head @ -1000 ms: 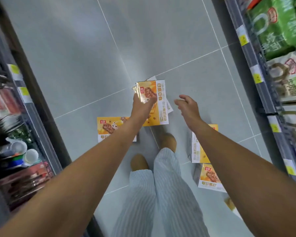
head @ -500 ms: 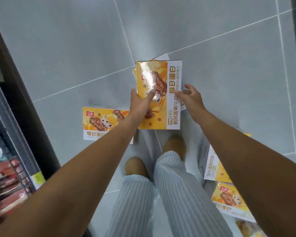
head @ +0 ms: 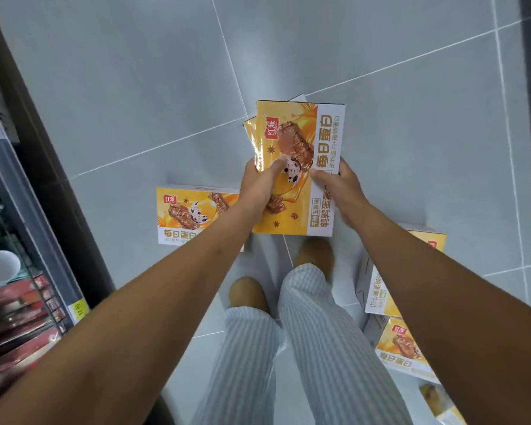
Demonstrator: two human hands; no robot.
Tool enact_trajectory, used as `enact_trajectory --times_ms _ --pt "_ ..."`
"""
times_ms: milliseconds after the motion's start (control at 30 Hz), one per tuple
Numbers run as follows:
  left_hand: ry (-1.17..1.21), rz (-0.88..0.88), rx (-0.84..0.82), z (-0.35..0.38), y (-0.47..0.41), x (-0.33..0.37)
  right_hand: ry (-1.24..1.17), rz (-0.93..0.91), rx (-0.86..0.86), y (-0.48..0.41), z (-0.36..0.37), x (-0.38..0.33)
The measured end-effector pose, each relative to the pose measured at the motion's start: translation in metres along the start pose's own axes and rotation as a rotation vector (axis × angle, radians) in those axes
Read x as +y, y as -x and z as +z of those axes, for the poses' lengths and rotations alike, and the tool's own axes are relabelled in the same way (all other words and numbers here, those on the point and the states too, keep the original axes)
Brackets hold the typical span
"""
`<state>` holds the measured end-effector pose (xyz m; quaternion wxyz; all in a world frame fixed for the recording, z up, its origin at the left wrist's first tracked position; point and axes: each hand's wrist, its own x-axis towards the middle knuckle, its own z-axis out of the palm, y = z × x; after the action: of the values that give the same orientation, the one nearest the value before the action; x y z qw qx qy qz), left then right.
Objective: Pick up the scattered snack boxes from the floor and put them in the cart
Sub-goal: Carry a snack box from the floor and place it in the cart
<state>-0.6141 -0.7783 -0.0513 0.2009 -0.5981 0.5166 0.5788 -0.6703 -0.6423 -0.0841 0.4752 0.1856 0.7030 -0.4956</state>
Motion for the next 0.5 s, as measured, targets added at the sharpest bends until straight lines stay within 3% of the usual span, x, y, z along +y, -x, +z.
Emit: enact_trajectory --times_ms 500 --pt "-0.114 0.192 -0.140 -0.057 0.208 0.035 -0.184 -0.112 0.141 0.229 -0.013 -0.070"
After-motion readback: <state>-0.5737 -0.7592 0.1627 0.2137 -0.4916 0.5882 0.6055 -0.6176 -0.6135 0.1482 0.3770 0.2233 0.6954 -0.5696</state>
